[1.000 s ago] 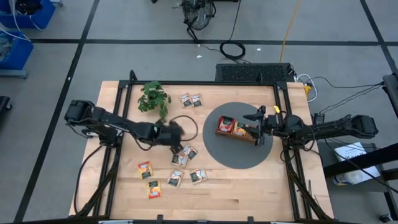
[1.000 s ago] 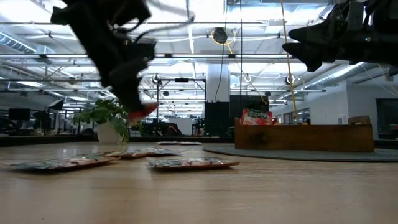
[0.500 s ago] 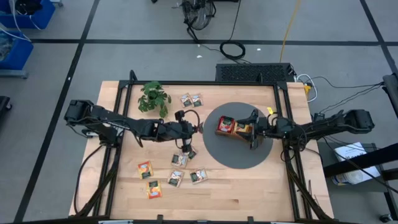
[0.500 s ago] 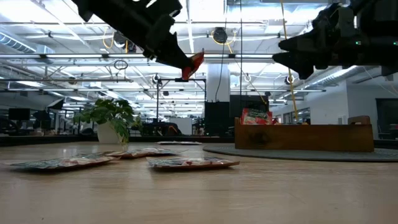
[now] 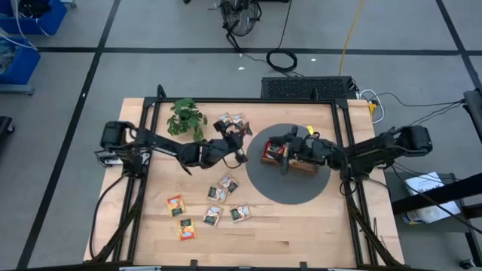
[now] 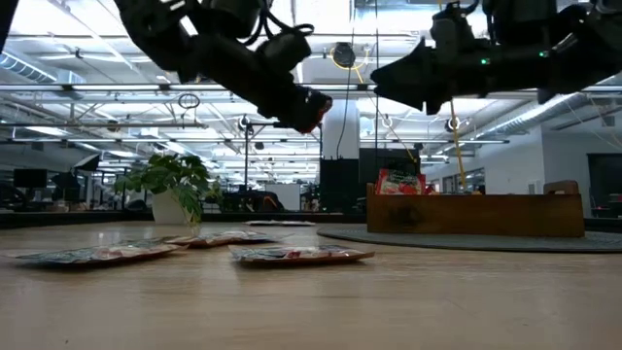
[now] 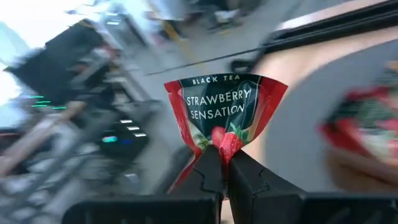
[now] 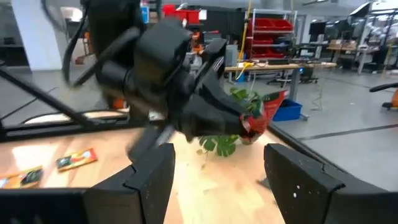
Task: Pick & Place Tea
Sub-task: Put the red tea bag into the left section of the wooden organizer
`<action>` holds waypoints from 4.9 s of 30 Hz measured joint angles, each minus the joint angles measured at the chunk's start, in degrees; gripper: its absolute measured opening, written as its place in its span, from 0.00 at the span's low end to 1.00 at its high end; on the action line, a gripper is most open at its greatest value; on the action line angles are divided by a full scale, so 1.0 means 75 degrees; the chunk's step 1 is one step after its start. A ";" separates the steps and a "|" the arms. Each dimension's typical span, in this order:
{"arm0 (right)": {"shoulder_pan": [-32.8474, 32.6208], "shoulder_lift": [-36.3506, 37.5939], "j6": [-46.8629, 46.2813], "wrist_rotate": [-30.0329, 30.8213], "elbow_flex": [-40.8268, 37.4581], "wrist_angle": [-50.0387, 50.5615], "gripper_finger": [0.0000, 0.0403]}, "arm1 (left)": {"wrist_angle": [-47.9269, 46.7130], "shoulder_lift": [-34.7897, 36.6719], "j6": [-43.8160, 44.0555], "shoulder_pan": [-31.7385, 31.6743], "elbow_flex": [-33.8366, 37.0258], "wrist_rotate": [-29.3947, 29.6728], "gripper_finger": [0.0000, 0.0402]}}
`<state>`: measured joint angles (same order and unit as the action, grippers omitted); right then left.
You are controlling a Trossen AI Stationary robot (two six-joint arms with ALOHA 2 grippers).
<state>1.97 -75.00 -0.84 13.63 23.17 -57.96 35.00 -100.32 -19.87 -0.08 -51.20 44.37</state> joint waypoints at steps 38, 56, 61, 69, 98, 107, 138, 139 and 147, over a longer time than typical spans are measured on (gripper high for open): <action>0.1535 -0.1248 -0.1138 -0.2445 0.1039 -0.0186 0.12 | 0.0697 -0.1240 -0.3481 0.0753 -0.1259 0.1506 0.01; 0.1536 -0.1176 -0.0298 -0.2623 0.1062 0.0381 0.00 | 0.0768 -0.1241 -0.3243 0.1018 -0.1247 0.2089 0.15; 0.1536 -0.1140 -0.0195 -0.2608 0.1059 0.0391 0.00 | 0.0735 -0.0970 -0.2440 0.1177 -0.1247 0.2481 0.32; 0.1536 -0.0928 -0.0130 -0.2591 0.1052 0.0705 0.00 | 0.0759 -0.0553 -0.1539 0.1342 -0.1262 0.4070 0.70; 0.1003 0.0626 0.0818 -0.1425 0.4500 1.2921 0.00 | 0.0671 0.2543 -0.0980 0.2347 0.0581 0.5210 0.98; 0.0819 -0.0979 0.0900 -0.1428 0.4629 1.3594 0.00 | 0.0670 0.2656 -0.0752 0.2347 0.0799 0.5171 0.98; 0.0770 -0.1236 0.0811 -0.1630 0.4865 1.3247 0.00 | 0.0499 0.2650 -0.0780 0.2347 0.0794 0.5145 0.98; 0.0770 -0.1236 0.0820 -0.1632 0.4866 1.3206 0.01 | 0.0501 0.2650 -0.0780 0.2347 0.0793 0.5146 0.98; 0.0770 -0.1235 0.0656 -0.1632 0.4865 1.3193 0.23 | 0.0499 0.2650 -0.0780 0.2347 0.0793 0.5148 0.98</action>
<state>7.75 -84.26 4.08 1.39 59.66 40.99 38.74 -80.44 -25.71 17.52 -45.25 82.98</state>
